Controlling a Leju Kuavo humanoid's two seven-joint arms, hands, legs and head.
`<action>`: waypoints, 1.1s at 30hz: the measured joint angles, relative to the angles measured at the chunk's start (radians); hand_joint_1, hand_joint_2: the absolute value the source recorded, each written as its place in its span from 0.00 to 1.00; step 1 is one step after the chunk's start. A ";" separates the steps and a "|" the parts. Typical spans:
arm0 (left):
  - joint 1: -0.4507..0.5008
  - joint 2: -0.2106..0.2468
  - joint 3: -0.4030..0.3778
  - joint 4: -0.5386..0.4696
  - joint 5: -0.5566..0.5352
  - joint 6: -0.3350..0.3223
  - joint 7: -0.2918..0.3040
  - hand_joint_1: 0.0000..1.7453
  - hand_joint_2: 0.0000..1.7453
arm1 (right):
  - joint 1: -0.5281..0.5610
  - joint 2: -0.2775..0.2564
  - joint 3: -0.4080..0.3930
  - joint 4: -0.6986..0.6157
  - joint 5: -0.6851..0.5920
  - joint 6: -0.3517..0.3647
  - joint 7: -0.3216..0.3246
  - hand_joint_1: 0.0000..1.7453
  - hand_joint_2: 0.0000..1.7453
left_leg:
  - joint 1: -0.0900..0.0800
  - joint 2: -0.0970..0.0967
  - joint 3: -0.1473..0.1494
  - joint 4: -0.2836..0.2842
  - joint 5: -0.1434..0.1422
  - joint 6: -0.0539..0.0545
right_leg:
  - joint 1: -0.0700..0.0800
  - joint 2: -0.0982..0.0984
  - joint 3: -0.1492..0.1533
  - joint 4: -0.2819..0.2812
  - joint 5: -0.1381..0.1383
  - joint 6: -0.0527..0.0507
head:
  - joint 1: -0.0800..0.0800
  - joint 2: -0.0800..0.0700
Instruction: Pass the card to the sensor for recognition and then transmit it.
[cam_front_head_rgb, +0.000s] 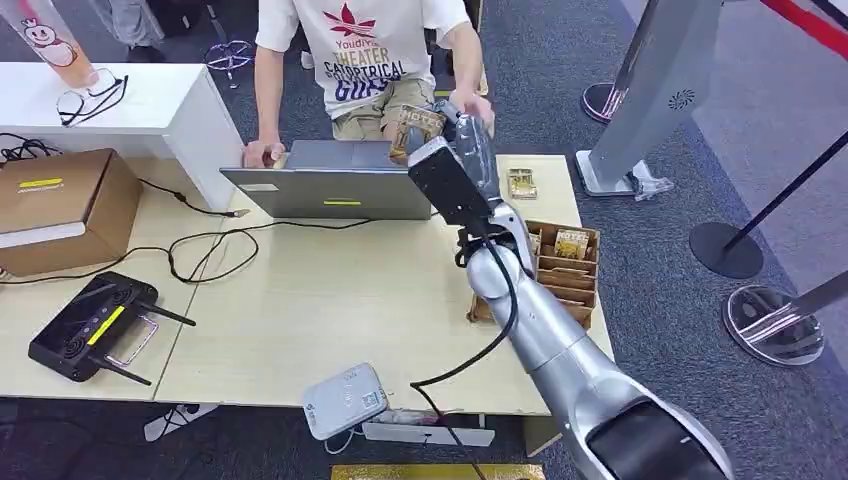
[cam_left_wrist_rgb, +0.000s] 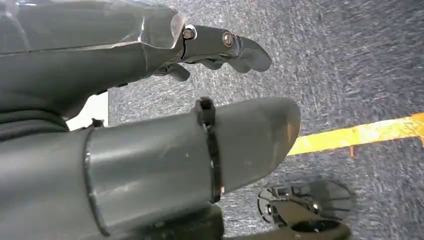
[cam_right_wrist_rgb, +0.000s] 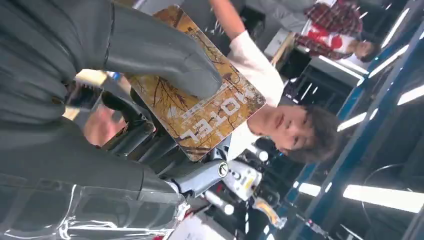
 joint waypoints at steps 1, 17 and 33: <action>-0.001 0.000 -0.002 0.000 0.000 0.000 0.000 0.00 0.00 | -0.010 0.002 0.000 0.016 0.008 -0.010 -0.001 1.00 1.00 | 0.000 0.000 0.000 0.000 0.000 0.000 | 0.000 0.000 0.000 0.000 0.000 0.000 | 0.000 0.000; -0.002 -0.002 -0.022 0.000 0.006 0.001 -0.012 0.00 0.00 | -0.118 0.035 0.005 0.192 0.097 -0.111 0.004 1.00 1.00 | 0.000 0.000 0.000 0.000 0.000 0.000 | 0.000 0.000 0.000 0.000 0.000 0.000 | 0.000 0.000; 0.006 0.001 -0.022 0.000 0.038 0.010 -0.039 0.00 0.00 | -0.129 0.055 0.027 0.285 0.094 -0.153 -0.050 0.00 1.00 | 0.000 0.000 0.000 0.000 0.000 0.000 | 0.000 0.000 0.000 0.000 0.000 0.000 | 0.000 0.000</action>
